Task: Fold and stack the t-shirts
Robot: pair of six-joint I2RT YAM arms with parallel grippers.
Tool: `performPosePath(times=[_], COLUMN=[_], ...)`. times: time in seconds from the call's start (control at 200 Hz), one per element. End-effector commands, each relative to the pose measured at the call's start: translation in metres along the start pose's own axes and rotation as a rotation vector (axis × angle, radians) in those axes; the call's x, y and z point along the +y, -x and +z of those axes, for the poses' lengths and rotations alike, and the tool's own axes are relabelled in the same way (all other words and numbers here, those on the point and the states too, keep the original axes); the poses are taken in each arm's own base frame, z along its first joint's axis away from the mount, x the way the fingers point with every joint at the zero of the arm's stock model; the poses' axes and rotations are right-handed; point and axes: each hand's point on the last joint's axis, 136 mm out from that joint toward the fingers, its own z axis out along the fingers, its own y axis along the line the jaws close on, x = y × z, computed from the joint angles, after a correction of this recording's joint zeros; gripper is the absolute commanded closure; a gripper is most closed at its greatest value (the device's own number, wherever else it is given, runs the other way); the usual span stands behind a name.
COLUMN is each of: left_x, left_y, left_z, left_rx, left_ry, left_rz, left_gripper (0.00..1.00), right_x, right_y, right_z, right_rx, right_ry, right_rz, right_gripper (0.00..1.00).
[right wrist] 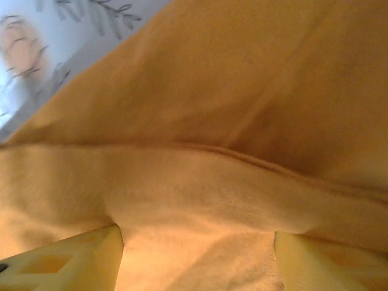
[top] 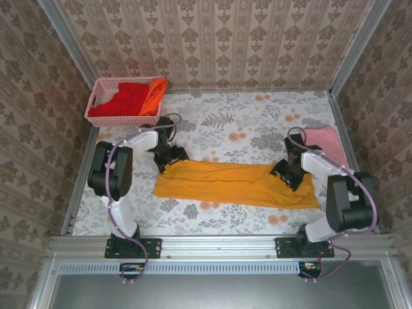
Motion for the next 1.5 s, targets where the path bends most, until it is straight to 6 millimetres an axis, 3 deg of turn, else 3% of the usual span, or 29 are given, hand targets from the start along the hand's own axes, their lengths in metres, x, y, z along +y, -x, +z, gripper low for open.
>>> performPosePath(times=[0.0,0.095,0.295,0.475,0.595,0.725,0.855,0.91,0.965,1.025,1.09,1.195,1.31,1.495], left_x=[0.015,0.035,0.050,0.031,0.017,0.002,-0.009,-0.010,-0.015,-0.016,-0.017,-0.014,-0.009,0.009], left_y=[-0.018,-0.027,-0.054,-0.076,-0.087,-0.071,-0.050,-0.041,-0.034,-0.028,-0.026,-0.032,-0.044,-0.074], left_z=[0.003,0.002,0.002,0.002,-0.004,-0.028,-0.048,-0.049,-0.047,-0.040,-0.030,-0.015,-0.006,0.002], left_rx=[0.056,0.060,0.101,0.131,0.123,0.004,-0.104,-0.126,-0.127,-0.114,-0.086,-0.012,0.054,0.171], left_ry=[0.032,0.088,0.110,0.059,0.070,0.064,0.057,0.058,0.044,0.043,0.045,0.055,0.045,0.053], left_rz=[-0.007,-0.024,-0.027,-0.026,0.027,0.079,0.130,0.153,0.188,0.224,0.278,0.346,0.353,0.334], left_gripper=[0.22,0.24,0.24,0.23,0.20,0.14,0.10,0.06,0.05,0.10,0.19,0.38,0.55,0.64], right_x=[0.031,0.053,0.129,0.201,0.246,0.276,0.278,0.269,0.254,0.242,0.224,0.204,0.201,0.212], right_y=[0.027,0.045,0.092,0.145,0.167,0.180,0.175,0.172,0.162,0.152,0.138,0.125,0.123,0.133], right_z=[0.008,0.021,0.031,0.042,0.043,0.010,-0.037,-0.053,-0.054,-0.050,-0.034,-0.008,0.012,0.038], right_rx=[-0.057,-0.053,-0.065,-0.097,-0.116,-0.169,-0.240,-0.284,-0.298,-0.293,-0.253,-0.199,-0.171,-0.135], right_ry=[0.035,-0.011,0.000,0.063,0.165,0.268,0.316,0.332,0.342,0.368,0.355,0.314,0.296,0.263], right_rz=[-0.008,-0.061,-0.174,-0.216,-0.213,-0.258,-0.315,-0.306,-0.281,-0.251,-0.223,-0.202,-0.191,-0.186], right_gripper=[0.32,0.31,0.31,0.30,0.28,0.26,0.25,0.24,0.25,0.25,0.25,0.34,0.48,0.56])
